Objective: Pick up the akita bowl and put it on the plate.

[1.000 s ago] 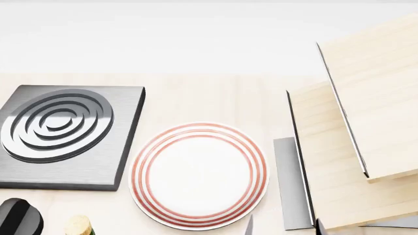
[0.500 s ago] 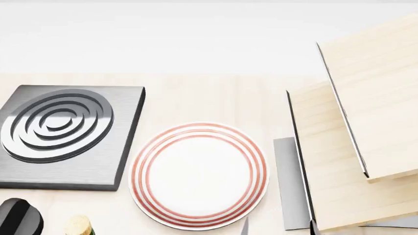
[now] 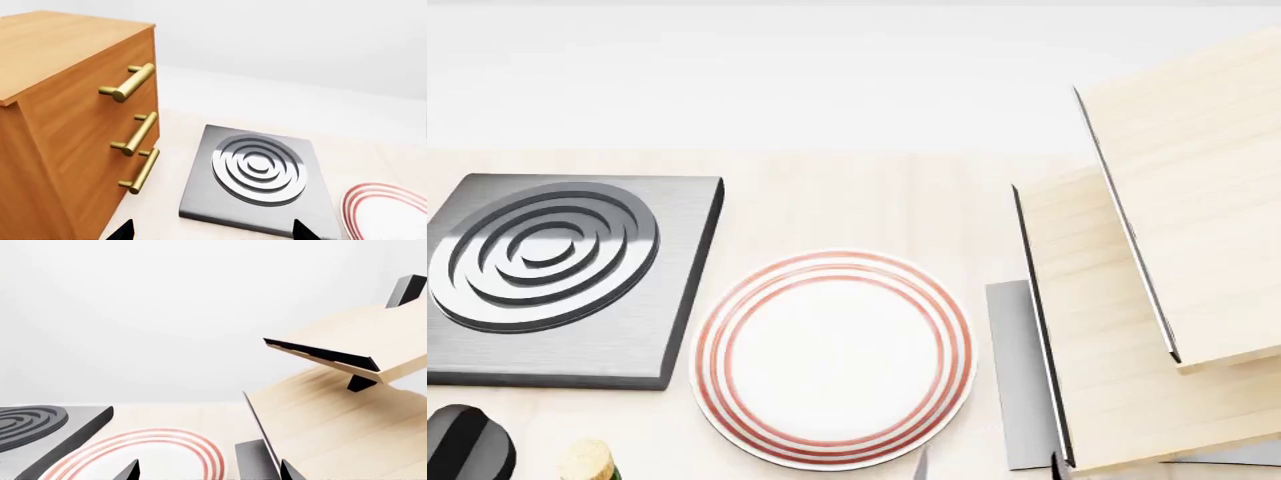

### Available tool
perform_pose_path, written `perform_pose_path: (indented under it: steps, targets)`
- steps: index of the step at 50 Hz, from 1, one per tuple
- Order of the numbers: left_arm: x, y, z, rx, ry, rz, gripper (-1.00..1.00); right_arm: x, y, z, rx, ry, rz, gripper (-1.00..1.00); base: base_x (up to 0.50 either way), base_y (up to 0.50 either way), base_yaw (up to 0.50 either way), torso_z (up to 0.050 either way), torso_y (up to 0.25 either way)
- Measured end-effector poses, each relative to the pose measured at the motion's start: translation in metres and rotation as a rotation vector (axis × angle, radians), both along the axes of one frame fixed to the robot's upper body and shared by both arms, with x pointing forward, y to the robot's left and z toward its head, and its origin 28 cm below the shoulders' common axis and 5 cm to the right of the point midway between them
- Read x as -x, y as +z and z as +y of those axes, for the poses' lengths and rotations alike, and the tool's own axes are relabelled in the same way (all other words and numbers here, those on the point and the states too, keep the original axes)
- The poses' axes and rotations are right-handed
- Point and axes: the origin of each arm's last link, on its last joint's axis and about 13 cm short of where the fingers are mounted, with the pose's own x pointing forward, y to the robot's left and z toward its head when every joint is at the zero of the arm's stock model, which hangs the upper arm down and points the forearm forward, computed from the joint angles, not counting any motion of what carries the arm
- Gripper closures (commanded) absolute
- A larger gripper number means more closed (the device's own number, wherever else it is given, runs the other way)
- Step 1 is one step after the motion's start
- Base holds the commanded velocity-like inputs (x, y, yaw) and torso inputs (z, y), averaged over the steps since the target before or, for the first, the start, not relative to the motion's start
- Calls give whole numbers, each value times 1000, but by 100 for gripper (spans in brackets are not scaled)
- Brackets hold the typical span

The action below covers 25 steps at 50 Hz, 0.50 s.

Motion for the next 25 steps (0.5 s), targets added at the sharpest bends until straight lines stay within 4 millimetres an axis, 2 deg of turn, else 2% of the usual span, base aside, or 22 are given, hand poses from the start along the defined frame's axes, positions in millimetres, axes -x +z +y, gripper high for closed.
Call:
perform_pose_path:
  steps: [25]
  targets:
    - [-13, -15, 1, -32, 17, 81, -100, -2, -4, 2, 4, 8, 13, -100, 0, 0, 0, 0, 0]
